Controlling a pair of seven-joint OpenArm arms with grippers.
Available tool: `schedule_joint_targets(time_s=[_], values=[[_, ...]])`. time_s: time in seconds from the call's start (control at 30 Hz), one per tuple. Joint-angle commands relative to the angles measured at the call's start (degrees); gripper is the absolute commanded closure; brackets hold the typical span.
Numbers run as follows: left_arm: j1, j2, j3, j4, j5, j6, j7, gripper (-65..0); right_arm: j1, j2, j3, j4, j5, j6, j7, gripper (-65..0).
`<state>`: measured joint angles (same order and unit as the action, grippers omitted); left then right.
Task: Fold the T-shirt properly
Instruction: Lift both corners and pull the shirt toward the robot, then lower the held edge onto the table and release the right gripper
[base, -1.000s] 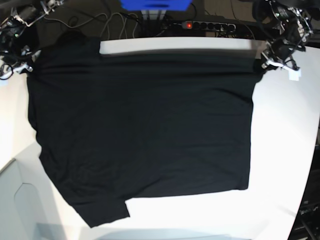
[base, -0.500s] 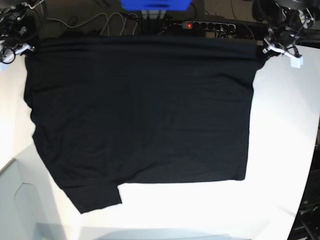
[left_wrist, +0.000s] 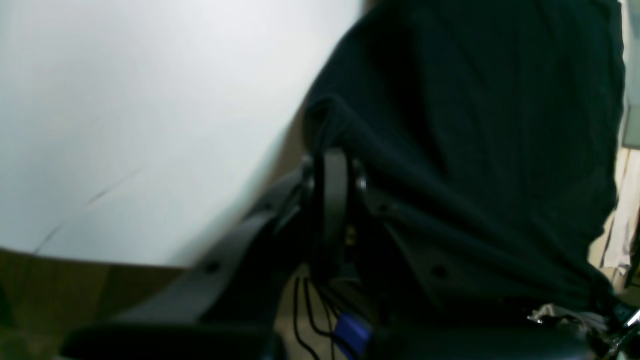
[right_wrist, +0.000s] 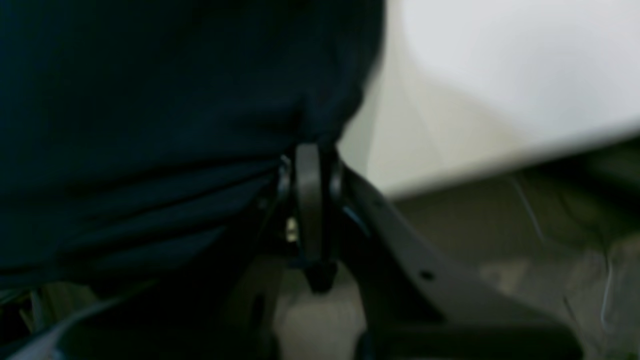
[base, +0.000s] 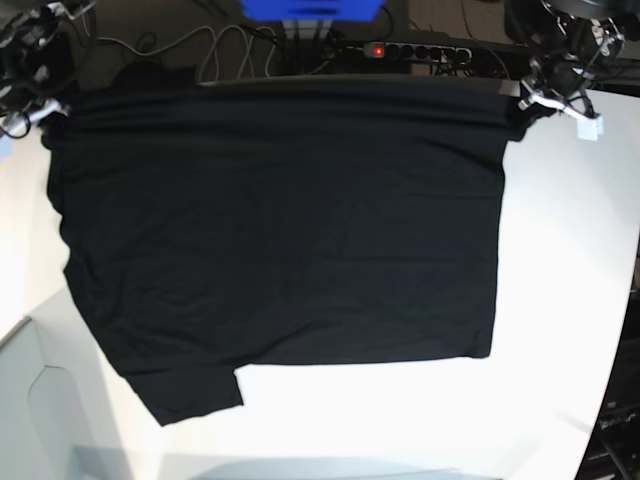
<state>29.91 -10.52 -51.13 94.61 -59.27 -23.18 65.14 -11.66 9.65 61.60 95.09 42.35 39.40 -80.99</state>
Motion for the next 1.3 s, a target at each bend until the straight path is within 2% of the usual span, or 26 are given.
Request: schedule_joint_targets(time_s=[0.0,0.13,0.2,0.37,0.5,0.57,0.77,0.97,1.03,1.27], values=[[-1.47,-0.25,-0.51,1.79,-0.82,0.1,-1.36,-0.1,1.42,1.3,0.33,0.96,0.42,0.6,0.99,0.0],[-4.99,0.46,-0.51,2.23,-0.56,0.19,-0.22,-0.1,5.55,1.3,0.15,0.78,0.33,0.6,0.99,0.0],[-7.98,0.55,-0.78,2.14,-0.38,0.19,2.5,-0.1,7.84,1.3,-1.6,0.69,0.33,0.6,0.99,0.0],[-13.08,0.72,-0.6,2.05,-0.38,0.37,5.4,0.0,11.53,1.21,-5.82,0.6,0.16,0.6,0.99,0.0],[-16.68,1.69,-0.51,2.05,-0.38,6.61,6.02,0.0,13.9,-0.02,-7.23,-1.15,0.16,0.6,0.99,0.0],[-17.91,1.69,-0.51,1.7,-0.38,7.75,6.02,0.0,14.43,-0.11,-8.29,-2.65,0.16,0.12,1.74,0.0],[-21.6,0.55,-0.6,-6.56,0.23,7.93,5.58,0.0,14.61,-0.02,-11.98,-6.17,0.16,-1.9,7.89,0.0],[-26.17,-0.25,-0.6,-14.12,8.41,7.75,5.49,0.0,14.61,0.06,-12.86,-6.17,0.16,-2.61,12.02,0.0],[-27.14,-0.25,-0.6,-14.3,9.99,7.57,5.49,0.0,15.57,0.06,-12.86,-6.17,0.16,-2.61,12.82,0.0],[-27.93,-0.25,-0.78,-11.31,8.23,7.84,5.4,0.0,17.51,-0.02,-12.77,-5.73,0.16,-2.61,13.34,0.0]])
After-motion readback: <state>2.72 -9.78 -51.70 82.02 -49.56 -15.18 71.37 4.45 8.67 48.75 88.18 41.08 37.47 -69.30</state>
